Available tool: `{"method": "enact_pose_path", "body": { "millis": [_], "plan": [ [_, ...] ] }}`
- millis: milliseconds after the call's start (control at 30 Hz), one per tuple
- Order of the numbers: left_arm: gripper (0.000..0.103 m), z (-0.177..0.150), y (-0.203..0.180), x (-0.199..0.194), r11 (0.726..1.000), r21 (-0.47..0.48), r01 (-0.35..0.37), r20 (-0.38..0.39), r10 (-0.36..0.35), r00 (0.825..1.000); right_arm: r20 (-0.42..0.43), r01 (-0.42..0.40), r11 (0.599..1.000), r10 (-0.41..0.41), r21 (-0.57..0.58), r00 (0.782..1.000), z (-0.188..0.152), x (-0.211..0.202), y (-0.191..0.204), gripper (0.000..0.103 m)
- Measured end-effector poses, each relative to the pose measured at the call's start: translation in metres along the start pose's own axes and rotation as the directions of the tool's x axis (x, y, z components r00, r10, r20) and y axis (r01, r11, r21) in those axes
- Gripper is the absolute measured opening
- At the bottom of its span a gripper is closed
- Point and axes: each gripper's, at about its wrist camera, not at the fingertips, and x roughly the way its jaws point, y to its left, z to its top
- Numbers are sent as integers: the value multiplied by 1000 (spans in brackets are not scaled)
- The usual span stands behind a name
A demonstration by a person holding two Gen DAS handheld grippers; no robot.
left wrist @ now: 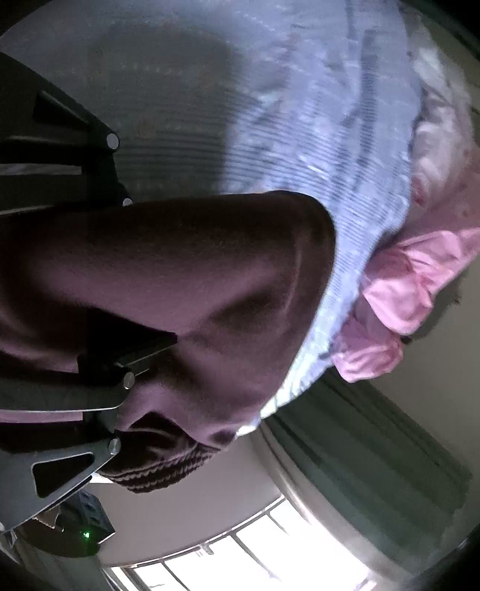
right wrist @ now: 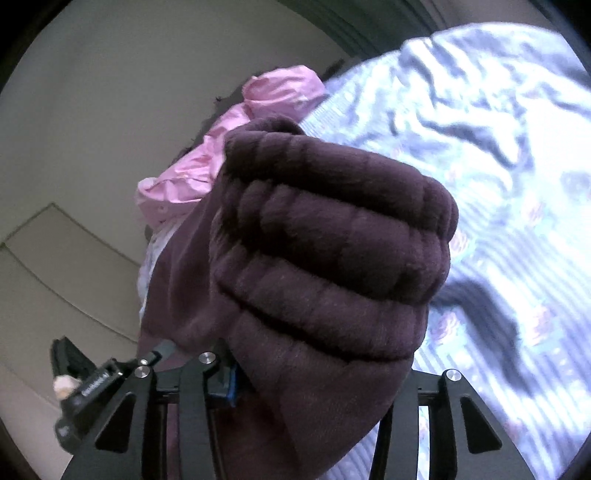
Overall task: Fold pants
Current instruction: 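Lift the folded sweatpants with both grippers and carry them toward the clothes stack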
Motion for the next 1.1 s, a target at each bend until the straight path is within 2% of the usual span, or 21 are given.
{"method": "enact_pose_path", "body": {
  "millis": [200, 300, 433, 600, 800, 933, 1100],
  "plan": [
    [40, 3, -16, -51, 999, 21, 44, 64, -46, 997, 76, -23, 996, 29, -86, 997, -2, -41, 33, 44],
    [40, 6, -22, -90, 998, 43, 54, 123, -59, 991, 107, -35, 989, 51, -142, 993, -5, -63, 55, 44],
    [40, 10, -19, -151, 997, 67, 42, 192, -54, 980, 130, -70, 980, 96, -188, 987, -17, -88, 96, 44],
    [40, 22, 10, -243, 996, 85, -22, 282, -3, 959, 121, -154, 954, 190, -257, 974, -49, -102, 166, 44],
    [40, 52, 73, -363, 981, 81, -175, 388, 130, 912, 29, -285, 913, 306, -292, 952, -100, -83, 269, 44],
    [40, 68, 129, -434, 960, 23, -281, 445, 242, 862, -65, -387, 861, 388, -329, 919, -147, -52, 352, 43],
    [40, 86, 197, -494, 925, -39, -379, 464, 353, 813, -190, -487, 792, 448, -368, 874, -209, -5, 446, 43]
  ]
}}
